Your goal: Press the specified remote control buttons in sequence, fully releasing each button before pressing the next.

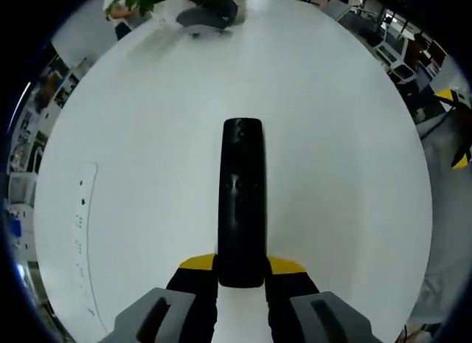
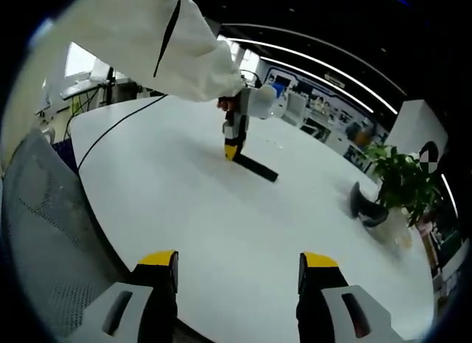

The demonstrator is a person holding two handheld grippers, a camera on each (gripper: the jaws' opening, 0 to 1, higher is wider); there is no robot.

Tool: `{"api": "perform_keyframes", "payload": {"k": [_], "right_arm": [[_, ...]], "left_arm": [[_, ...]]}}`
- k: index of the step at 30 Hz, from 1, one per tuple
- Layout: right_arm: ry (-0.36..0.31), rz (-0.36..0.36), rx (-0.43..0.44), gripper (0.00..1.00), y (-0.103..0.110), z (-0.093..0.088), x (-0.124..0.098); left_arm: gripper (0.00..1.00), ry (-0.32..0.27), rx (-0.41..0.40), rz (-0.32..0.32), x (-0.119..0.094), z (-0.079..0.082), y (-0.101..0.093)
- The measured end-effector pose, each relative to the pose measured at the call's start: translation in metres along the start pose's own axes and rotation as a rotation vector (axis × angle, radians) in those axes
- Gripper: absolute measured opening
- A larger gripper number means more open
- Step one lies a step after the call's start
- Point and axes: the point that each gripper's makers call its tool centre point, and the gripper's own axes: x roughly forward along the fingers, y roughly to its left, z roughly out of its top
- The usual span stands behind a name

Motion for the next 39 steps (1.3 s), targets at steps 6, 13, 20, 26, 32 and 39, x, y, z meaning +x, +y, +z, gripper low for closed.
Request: {"api": "perform_keyframes", "payload": {"k": [6,13,20,26,32,39], "right_arm": [[-0.004,-0.002,0.002,0.64,-0.001,0.001,-0.001],[-0.007,-0.003,0.003,0.64,0.0,0.001,-0.001],[-0.027,0.006,0.009,0.6,0.001,0.004,-0.002],[-0.037,0.001,0.019,0.59,-0.001,0.005,-0.003],[-0.034,0.01,0.014,0.58,0.001,0.005,-0.003],[-0.028,0.02,0.003,0.57,0.004,0.004,-0.002]], "left_arm": [[0.23,0.033,0.007,0.002,0.002,-0.004,-0.006],[0.23,0.045,0.013,0.007,0.003,-0.008,-0.016],[0.23,0.083,0.023,0.006,0.002,-0.01,-0.03],[0.23,0.098,0.036,0.005,0.002,-0.012,-0.041],[0.23,0.091,0.031,0.01,0.001,-0.014,-0.054],[0.23,0.075,0.015,0.016,-0.001,-0.017,-0.069]]}}
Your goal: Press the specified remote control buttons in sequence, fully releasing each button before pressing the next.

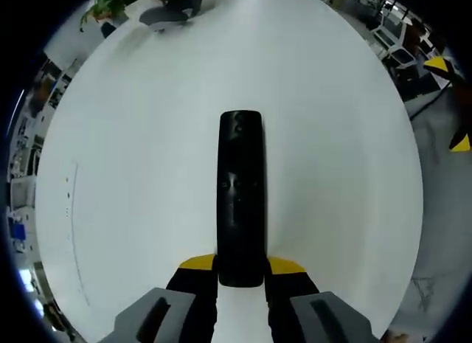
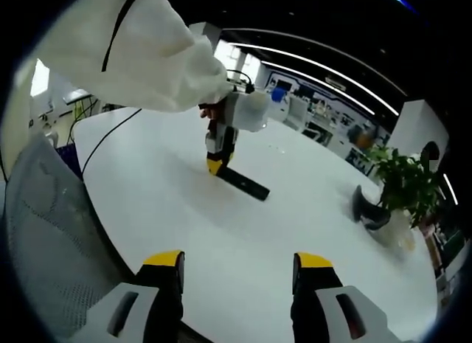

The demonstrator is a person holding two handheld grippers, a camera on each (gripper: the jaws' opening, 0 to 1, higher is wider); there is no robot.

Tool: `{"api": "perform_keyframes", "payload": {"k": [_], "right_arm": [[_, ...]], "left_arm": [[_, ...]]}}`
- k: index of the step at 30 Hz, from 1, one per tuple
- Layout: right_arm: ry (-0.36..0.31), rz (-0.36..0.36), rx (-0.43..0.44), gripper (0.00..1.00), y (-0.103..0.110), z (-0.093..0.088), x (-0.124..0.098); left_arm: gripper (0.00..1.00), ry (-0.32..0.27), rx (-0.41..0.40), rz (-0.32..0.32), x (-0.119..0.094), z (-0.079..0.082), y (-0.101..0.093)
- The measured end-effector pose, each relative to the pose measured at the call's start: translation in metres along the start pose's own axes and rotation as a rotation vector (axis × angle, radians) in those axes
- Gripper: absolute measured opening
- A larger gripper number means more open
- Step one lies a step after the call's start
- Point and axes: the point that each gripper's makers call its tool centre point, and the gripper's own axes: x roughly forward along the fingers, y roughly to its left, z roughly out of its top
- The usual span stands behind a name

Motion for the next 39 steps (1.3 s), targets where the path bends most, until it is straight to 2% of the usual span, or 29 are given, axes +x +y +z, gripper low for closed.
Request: {"api": "perform_keyframes", "payload": {"k": [5,26,35,39], "right_arm": [[-0.005,-0.001,0.004,0.57,0.0,0.001,0.0],[-0.009,0.002,0.007,0.51,0.0,0.002,-0.002],[-0.022,-0.004,0.034,0.4,-0.002,0.003,-0.005],[-0.022,-0.006,0.04,0.37,-0.002,0.003,-0.006]], "left_arm": [[0.23,-0.024,-0.012,0.0,-0.001,-0.001,-0.012],[0.23,-0.058,-0.006,0.002,-0.002,-0.003,-0.057],[0.23,-0.092,-0.012,0.0,-0.004,-0.003,-0.082],[0.23,-0.102,-0.016,-0.002,-0.004,-0.002,-0.089]]}}
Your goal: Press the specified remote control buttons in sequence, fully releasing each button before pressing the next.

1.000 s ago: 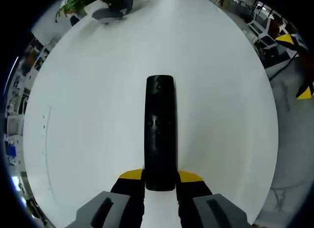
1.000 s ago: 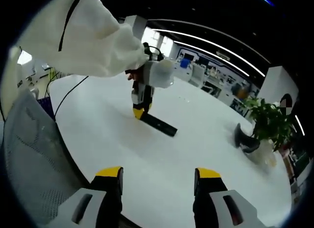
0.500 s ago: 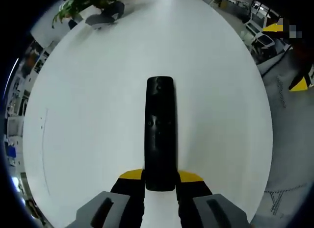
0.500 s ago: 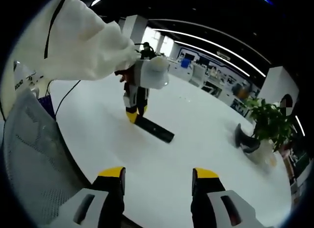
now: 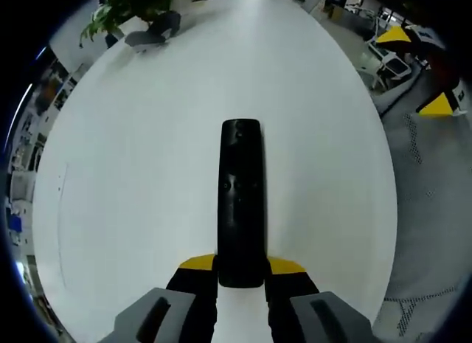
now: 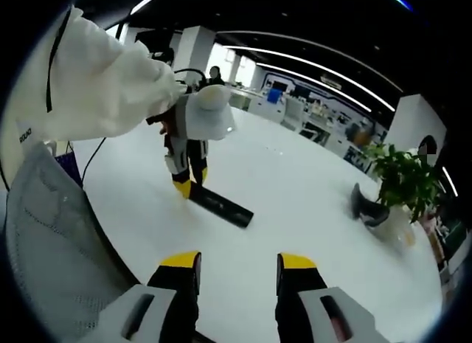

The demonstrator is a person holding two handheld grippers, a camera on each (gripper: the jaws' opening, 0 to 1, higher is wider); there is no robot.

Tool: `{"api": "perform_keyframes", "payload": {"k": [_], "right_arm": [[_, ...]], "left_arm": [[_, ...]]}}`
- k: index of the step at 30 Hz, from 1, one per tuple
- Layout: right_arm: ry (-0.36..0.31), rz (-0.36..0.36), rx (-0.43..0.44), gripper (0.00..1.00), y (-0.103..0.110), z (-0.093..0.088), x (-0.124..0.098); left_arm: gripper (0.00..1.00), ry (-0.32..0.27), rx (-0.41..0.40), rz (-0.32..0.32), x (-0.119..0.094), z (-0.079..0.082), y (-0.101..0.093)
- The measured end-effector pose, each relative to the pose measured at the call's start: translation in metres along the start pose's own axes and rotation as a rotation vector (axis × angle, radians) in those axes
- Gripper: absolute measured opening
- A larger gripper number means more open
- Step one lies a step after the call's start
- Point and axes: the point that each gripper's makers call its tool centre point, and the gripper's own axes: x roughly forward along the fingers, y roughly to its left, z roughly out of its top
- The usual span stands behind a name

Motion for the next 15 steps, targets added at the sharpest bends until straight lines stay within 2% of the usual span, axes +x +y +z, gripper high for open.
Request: {"api": "perform_keyframes", "payload": {"k": [8,15], "right_arm": [[0.01,0.01,0.011,0.28,0.001,-0.002,0.0],[0.017,0.013,0.016,0.22,0.001,-0.003,0.0]], "left_arm": [[0.23,0.026,0.011,0.002,0.0,0.002,-0.02],[0.23,0.014,0.022,-0.004,0.0,0.002,-0.036]]}}
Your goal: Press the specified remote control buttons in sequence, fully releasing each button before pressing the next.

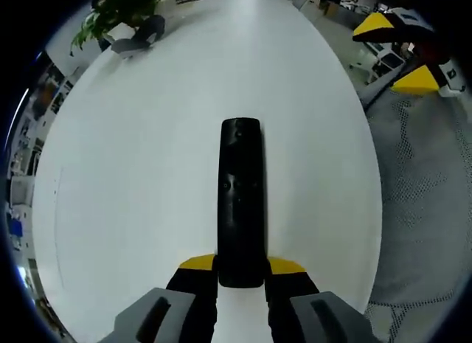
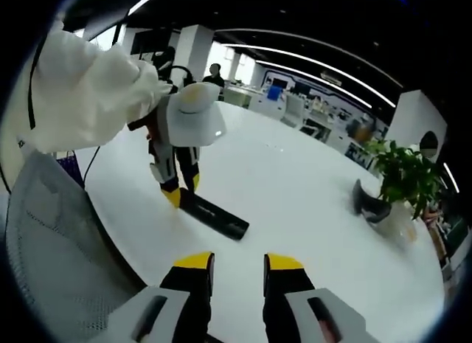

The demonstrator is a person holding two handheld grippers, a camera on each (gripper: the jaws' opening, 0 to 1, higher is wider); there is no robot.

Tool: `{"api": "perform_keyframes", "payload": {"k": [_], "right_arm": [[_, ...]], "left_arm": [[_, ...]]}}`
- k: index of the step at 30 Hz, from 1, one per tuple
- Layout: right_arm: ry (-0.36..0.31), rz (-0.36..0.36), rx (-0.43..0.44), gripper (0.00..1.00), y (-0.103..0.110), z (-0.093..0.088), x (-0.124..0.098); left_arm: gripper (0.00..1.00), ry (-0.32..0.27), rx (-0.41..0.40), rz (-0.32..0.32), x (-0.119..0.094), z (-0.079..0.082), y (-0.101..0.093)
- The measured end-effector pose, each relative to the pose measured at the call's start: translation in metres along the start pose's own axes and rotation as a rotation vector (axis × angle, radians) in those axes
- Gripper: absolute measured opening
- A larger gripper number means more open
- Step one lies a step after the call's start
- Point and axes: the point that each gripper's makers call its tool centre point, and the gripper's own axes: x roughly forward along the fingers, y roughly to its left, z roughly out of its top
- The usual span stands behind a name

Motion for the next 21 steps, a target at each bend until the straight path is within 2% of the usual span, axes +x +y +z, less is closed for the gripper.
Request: {"api": "perform_keyframes", "payload": {"k": [5,12,21], "right_arm": [[0.009,-0.004,-0.014,0.14,-0.001,-0.001,0.0],[0.019,0.01,-0.011,0.12,0.002,-0.002,0.0],[0.024,0.03,0.024,0.06,0.004,-0.003,-0.001]], "left_arm": [[0.23,-0.006,0.004,-0.005,0.0,0.0,-0.014],[0.24,-0.026,0.005,-0.009,-0.002,0.0,-0.03],[0.24,-0.016,0.021,-0.013,-0.002,0.001,-0.058]]}}
